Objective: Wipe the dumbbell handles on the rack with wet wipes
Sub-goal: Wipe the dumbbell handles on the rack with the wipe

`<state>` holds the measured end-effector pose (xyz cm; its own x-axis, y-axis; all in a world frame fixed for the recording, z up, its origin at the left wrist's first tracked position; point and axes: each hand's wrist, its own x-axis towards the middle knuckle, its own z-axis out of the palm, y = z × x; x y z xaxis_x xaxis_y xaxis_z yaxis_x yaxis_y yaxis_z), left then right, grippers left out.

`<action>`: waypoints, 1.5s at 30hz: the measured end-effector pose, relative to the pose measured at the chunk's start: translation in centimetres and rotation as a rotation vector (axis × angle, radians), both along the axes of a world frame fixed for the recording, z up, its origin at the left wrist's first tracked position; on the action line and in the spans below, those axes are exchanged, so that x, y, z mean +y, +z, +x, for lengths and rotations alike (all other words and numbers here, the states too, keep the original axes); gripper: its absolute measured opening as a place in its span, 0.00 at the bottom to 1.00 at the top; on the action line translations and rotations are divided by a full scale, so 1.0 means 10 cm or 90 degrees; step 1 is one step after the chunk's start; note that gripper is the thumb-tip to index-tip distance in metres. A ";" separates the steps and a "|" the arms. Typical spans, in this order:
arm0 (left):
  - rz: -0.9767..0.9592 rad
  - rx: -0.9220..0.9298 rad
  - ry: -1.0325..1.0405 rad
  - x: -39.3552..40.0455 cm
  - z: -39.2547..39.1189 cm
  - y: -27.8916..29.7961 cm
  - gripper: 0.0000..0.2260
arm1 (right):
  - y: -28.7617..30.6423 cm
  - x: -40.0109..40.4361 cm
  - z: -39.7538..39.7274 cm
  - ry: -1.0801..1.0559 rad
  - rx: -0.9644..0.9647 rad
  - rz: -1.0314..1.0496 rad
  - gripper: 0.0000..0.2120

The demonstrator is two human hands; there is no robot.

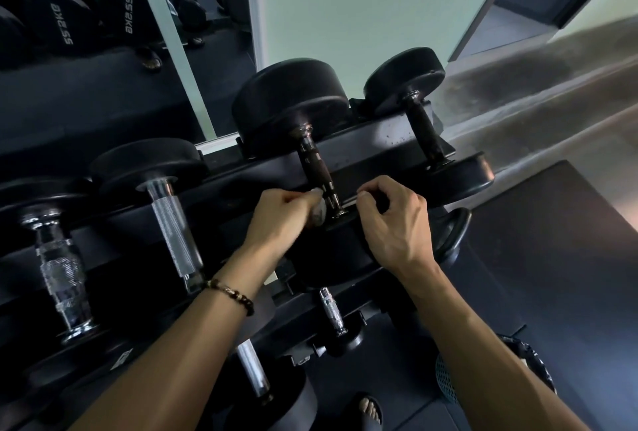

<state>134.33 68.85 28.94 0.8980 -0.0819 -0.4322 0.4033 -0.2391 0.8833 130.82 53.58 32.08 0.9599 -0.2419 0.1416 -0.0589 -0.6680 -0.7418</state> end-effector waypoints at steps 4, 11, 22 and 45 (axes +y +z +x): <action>-0.067 0.021 0.056 -0.04 0.00 -0.01 0.04 | -0.01 -0.01 0.00 0.000 -0.001 0.007 0.06; -0.036 0.016 0.065 -0.03 0.11 0.03 0.06 | 0.00 0.00 -0.01 -0.002 -0.001 0.006 0.06; -0.275 0.150 0.106 0.01 0.23 0.06 0.09 | 0.02 0.00 -0.01 0.012 -0.005 0.014 0.07; -0.147 0.117 0.066 -0.07 0.31 -0.03 0.14 | -0.03 -0.05 0.00 0.047 -0.012 0.036 0.08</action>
<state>137.45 68.16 28.65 0.8149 -0.1092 -0.5692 0.5735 0.0099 0.8191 130.80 53.05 31.83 0.9727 -0.1794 0.1472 0.0023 -0.6270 -0.7790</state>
